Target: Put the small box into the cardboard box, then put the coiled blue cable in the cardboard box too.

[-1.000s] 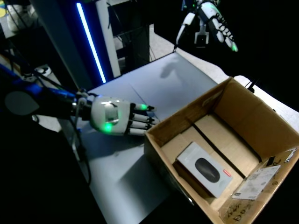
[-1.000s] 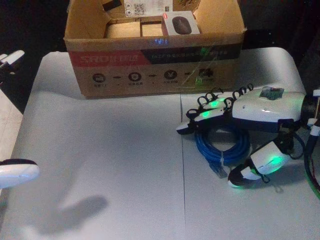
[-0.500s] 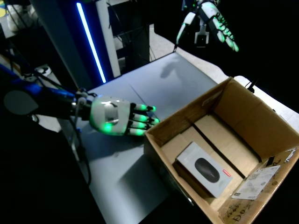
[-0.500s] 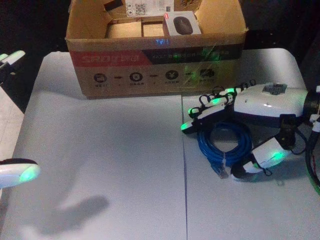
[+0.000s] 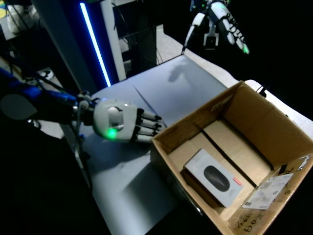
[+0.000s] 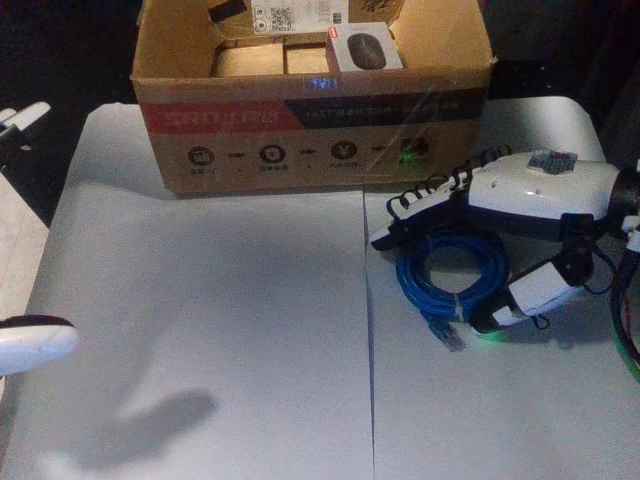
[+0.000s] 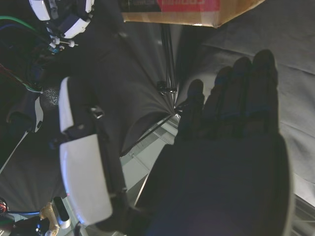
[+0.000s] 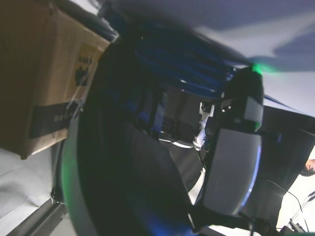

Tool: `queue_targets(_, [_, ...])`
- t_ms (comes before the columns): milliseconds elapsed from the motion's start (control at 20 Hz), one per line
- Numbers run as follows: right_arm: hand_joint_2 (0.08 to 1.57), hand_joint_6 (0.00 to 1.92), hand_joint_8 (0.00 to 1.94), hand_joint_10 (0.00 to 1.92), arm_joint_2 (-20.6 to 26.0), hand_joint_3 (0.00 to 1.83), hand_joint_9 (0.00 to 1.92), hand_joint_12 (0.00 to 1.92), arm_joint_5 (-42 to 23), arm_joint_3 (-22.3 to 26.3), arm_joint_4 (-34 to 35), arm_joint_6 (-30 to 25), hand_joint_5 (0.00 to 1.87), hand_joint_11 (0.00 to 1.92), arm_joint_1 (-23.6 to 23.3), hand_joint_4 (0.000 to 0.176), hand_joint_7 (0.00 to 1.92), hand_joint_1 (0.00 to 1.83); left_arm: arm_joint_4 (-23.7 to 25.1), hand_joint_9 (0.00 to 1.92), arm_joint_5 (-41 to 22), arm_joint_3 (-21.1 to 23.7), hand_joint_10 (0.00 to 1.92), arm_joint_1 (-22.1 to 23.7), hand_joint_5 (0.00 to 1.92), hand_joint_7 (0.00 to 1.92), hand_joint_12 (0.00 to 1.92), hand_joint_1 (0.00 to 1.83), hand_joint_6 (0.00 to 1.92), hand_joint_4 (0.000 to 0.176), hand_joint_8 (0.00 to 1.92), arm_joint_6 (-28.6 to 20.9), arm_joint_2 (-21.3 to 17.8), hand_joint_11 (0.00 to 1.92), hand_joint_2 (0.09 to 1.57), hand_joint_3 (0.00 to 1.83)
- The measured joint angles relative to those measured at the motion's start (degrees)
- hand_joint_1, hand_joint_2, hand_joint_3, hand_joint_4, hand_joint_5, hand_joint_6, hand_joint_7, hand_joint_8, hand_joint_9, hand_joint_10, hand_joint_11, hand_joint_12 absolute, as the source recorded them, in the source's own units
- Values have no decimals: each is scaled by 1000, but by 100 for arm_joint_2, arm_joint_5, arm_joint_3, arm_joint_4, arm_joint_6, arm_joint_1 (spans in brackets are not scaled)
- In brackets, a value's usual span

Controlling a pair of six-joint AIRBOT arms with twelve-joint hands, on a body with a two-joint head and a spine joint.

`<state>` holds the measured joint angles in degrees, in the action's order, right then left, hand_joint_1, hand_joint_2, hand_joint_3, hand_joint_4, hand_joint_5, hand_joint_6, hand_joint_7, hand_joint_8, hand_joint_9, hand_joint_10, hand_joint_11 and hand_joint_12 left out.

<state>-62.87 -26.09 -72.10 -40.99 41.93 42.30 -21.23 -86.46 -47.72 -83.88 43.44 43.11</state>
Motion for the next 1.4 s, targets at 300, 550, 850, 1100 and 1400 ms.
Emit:
queue_targets(300, [1298,1352,1672,1744,48,0,857,1612,26,105,-35,96,732,1252,-2,0,588,1145,2,0,-4,0,0,-4,59,0,0,754,1,176,0,-4,24,0,867,0])
queue_targets(550, [1229,1186,1494,1551,343,0,809,1604,-249,439,50,76,801,1244,11,0,610,1342,-4,0,0,0,0,-7,60,0,0,769,1,176,0,-7,24,0,873,2])
queue_targets(850, [1209,1396,1294,1420,638,0,863,1410,-461,748,-70,68,768,1299,-68,0,696,1355,-39,0,-9,0,0,-17,70,10,0,747,4,165,4,-15,24,0,860,0])
queue_targets(1100, [1226,1393,1364,1482,811,0,845,1479,-791,848,96,66,715,1278,-92,0,683,1332,-39,0,-20,0,0,-17,64,11,0,758,0,170,3,-15,26,0,846,0])
queue_targets(1400, [1311,1655,1548,1730,1110,30,1083,1753,-1475,944,452,68,528,1272,-321,0,718,1135,-48,0,-35,0,0,-28,81,18,13,748,5,135,3,-15,31,28,831,0])
